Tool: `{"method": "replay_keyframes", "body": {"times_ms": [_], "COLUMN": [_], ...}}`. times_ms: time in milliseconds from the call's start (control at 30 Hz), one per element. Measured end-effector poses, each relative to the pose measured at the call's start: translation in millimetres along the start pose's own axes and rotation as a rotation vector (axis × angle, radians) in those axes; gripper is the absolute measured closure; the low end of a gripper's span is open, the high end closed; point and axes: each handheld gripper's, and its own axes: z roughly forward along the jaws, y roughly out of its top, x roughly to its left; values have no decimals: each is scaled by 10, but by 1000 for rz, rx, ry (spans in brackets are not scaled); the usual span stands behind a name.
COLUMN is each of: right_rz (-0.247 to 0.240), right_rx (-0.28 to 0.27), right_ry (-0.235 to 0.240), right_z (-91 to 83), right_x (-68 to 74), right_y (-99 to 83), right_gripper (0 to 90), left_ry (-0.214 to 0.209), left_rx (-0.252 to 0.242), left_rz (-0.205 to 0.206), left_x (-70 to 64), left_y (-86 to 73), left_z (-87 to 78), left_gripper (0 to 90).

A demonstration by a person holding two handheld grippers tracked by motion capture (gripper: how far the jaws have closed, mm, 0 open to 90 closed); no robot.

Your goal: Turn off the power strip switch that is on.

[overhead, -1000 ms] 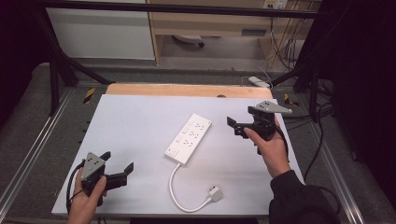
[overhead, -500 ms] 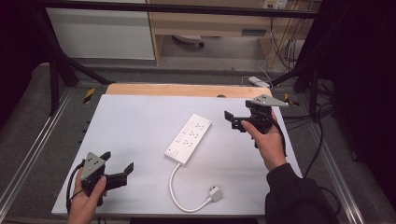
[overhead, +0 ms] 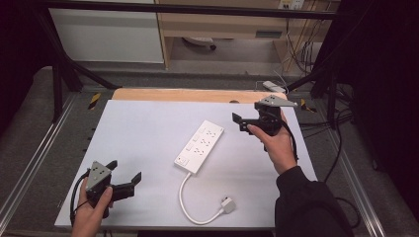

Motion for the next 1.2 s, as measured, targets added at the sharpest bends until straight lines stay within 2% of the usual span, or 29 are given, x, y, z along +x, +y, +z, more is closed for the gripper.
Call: {"method": "replay_keyframes", "body": {"times_ms": [767, 1200], "right_rz": [-8, 4], "right_rx": [9, -2], "right_ry": [15, 4], "right_z": [316, 455], "right_x": [62, 78], "right_y": [98, 109], "right_gripper": [81, 116], "left_ry": [-5, -6], "left_rx": [1, 1], "left_rz": [0, -1], "left_x": [1, 3], "left_y": [0, 1], "left_z": [1, 1], "left_gripper": [52, 52]}}
